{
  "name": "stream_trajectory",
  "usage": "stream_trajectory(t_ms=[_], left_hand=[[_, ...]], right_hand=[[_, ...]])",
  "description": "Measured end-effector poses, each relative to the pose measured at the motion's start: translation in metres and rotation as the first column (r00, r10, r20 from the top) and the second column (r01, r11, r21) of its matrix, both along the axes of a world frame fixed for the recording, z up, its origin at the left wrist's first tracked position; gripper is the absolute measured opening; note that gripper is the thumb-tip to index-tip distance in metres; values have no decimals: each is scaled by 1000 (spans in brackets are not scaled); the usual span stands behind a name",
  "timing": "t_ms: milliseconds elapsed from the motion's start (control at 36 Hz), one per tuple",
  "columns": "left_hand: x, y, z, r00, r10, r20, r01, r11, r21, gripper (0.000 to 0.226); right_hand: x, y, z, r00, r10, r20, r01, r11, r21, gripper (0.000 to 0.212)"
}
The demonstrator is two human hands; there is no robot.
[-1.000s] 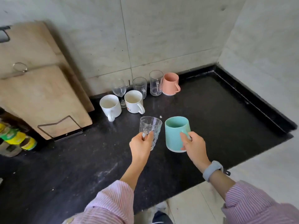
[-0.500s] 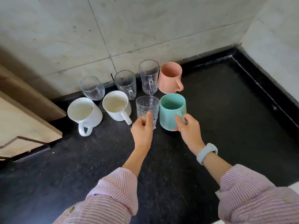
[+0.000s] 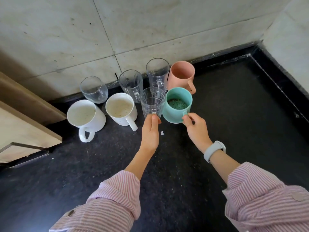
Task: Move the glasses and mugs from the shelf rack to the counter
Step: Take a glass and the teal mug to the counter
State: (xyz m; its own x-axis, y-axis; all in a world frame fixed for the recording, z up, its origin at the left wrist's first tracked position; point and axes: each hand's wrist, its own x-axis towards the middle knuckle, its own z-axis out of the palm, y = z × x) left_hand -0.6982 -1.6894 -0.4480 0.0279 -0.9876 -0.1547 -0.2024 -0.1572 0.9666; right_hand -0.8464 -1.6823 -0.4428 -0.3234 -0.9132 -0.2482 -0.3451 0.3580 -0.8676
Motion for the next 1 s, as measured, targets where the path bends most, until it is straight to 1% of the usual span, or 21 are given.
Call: stream_trajectory(t_ms=[139,194,250,333,389,472,528,583,639,722,806,917,1000], left_hand=[[0,10,-8,999,-24,47,22,999,33,30],[-1,9,-9,992,-50,115,47,998,32,30],[0,6,-7,977,-66,203,62,998,25,26],[4,7,-2,950,-76,304,68,997,36,22],[13,16,1,929,-84,360,74,996,44,27],[34,41,8,870,-84,485,82,996,24,35],[51,63,12,804,-85,588,75,996,42,35],[72,88,17,708,-95,700,62,995,72,35],[94,115,22,632,-96,769,29,995,100,34],[131,161,33,572,-47,819,-81,990,113,35],[169,219,47,511,29,859,-207,974,90,34],[210,316,68,443,144,885,-391,919,46,33],[227,403,81,384,232,894,-545,838,17,33]], right_hand=[[-1,2,2,997,28,-75,-26,999,34,24],[-1,3,4,988,53,-143,-49,998,36,25],[-1,5,8,964,99,-248,-91,995,45,26],[2,11,15,919,178,-351,-145,982,118,26],[7,20,18,895,216,-389,-161,972,170,27],[20,44,22,844,234,-483,-148,967,209,48],[31,62,26,798,258,-544,-163,962,218,56],[45,79,29,763,330,-556,-222,942,253,54],[62,96,33,726,424,-542,-329,905,268,46],[93,120,43,629,553,-547,-542,816,202,36],[137,147,55,496,664,-560,-727,670,150,33],[200,207,69,275,770,-576,-902,414,121,34],[242,272,78,113,808,-578,-972,211,105,34]])
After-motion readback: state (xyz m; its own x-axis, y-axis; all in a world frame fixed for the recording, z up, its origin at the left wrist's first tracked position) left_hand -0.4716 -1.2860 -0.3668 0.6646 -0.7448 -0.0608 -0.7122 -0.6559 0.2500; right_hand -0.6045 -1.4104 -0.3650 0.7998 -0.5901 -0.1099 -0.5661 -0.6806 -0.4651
